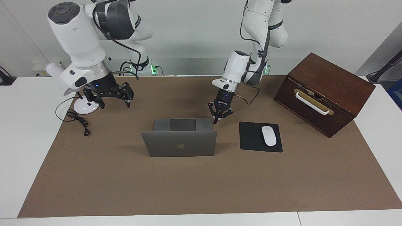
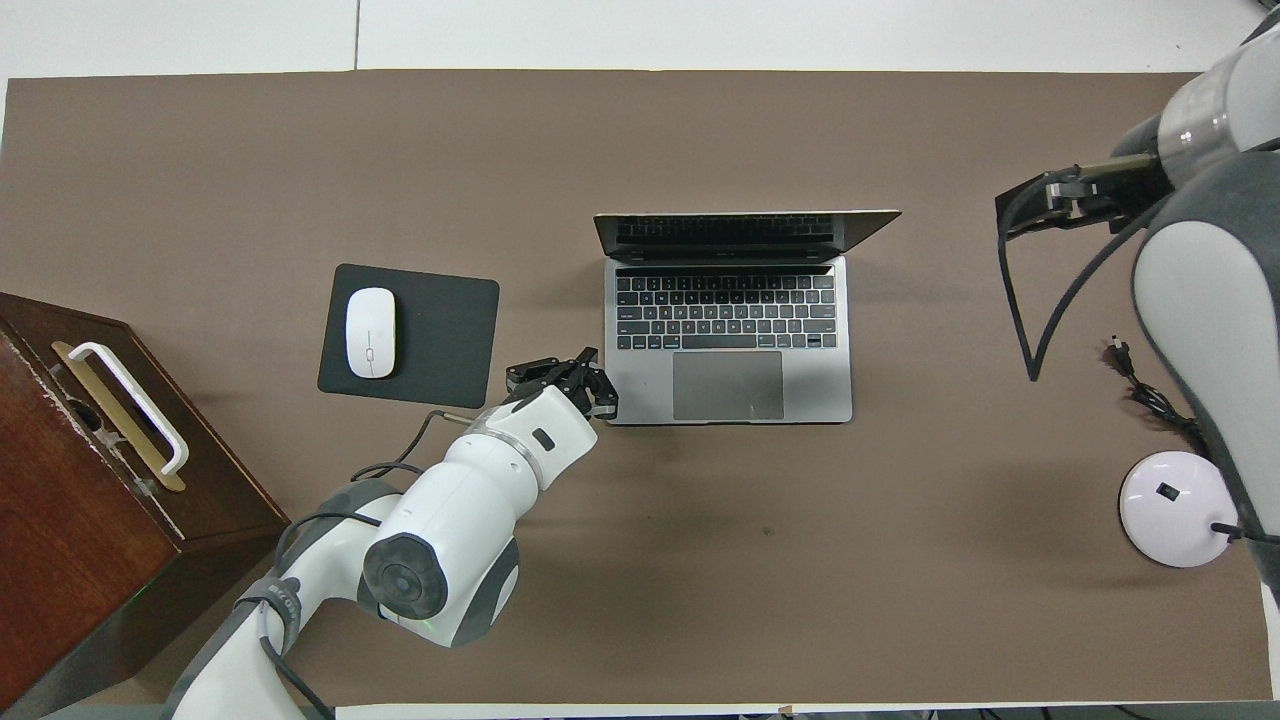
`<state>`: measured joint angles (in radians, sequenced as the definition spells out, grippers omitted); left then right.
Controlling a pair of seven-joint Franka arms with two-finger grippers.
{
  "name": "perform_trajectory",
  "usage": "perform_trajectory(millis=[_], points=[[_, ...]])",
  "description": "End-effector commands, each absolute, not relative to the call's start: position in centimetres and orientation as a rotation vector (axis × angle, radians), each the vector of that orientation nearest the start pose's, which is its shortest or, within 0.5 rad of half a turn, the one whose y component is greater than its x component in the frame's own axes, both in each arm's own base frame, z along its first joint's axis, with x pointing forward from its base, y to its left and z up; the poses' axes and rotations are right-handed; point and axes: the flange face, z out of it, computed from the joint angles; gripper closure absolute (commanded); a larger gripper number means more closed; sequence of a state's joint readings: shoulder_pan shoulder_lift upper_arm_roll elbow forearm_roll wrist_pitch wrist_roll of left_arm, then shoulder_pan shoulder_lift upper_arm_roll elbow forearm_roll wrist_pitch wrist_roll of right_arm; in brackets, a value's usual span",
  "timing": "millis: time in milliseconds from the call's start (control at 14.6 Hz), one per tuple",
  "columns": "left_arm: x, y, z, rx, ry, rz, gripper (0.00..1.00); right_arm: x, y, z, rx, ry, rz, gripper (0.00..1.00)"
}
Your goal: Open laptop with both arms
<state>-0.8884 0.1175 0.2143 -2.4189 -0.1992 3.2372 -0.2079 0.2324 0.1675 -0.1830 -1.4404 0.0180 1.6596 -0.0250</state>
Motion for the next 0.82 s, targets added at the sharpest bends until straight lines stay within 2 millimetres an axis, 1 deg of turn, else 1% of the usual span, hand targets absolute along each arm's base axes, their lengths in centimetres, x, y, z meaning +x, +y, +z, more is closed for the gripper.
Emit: perform_trajectory(millis=[0, 137, 275, 344, 412, 550, 687, 756], points=[[44.3, -30.8, 38.1, -3.28, 0.479, -0.974, 1.0, 60.6, 0.4, 60.9, -3.205, -0.308, -0.096, 0.0], [45.7, -29.8, 40.2, -3.289, 0.499, -0.876, 1.0, 60.5, -3.6, 61.4, -3.206, -0.386, -0.108, 0.0], [47.1, -28.7, 42.5, -3.292, 0.541, -0.762, 1.0, 59.9, -6.8, 61.7, -3.209, -0.376, -0.104, 0.0], [47.7, -28.2, 44.0, -3.295, 0.561, -0.708, 1.0, 59.7, -8.2, 61.4, -3.209, -0.349, -0.093, 0.0], [48.2, -27.3, 45.2, -3.297, 0.57, -0.666, 1.0, 59.5, -8.9, 61.2, -3.206, -0.321, -0.082, 0.0], [48.9, -25.0, 47.8, -3.303, 0.575, -0.614, 1.0, 59.2, -9.0, 60.9, -3.2, -0.218, -0.067, 0.0], [49.0, -22.5, 49.5, -3.302, 0.586, -0.576, 1.0, 58.7, -10.1, 60.6, -3.188, -0.151, -0.06, 0.0], [49.0, -21.3, 50.4, -3.302, 0.595, -0.556, 1.0, 58.6, -10.0, 60.7, -3.185, -0.151, -0.06, 0.0]])
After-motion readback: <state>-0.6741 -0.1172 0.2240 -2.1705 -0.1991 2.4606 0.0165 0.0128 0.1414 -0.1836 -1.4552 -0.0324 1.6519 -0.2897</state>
